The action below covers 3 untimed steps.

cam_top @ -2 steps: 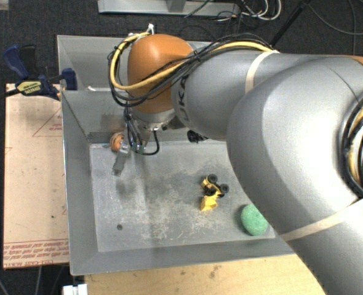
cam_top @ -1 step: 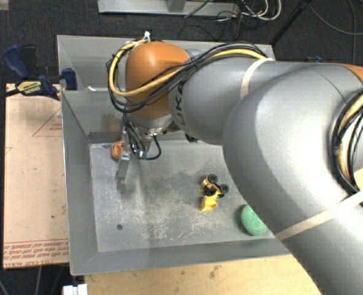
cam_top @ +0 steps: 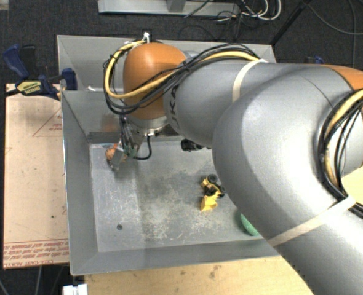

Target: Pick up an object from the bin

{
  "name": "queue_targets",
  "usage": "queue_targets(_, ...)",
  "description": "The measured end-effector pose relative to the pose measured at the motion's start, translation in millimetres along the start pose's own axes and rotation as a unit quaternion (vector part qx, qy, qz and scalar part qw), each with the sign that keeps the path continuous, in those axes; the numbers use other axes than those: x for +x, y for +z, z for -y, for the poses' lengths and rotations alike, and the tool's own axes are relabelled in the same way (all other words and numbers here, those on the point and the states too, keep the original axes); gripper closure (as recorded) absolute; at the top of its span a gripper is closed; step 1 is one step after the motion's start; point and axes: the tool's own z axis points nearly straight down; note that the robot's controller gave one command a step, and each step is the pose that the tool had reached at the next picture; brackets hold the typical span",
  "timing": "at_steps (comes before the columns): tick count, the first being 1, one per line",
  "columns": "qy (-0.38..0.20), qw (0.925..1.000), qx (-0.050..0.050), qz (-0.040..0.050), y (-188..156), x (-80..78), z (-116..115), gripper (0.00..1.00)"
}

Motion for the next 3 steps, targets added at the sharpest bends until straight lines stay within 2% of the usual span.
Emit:
queue_targets(2,0.0,1.0,0.003,-0.003,-5.2,1.4,1.4,1.0)
queue_targets(3,0.0,1.0,0.004,-0.0052,-25.3,2.0,1.8,1.0)
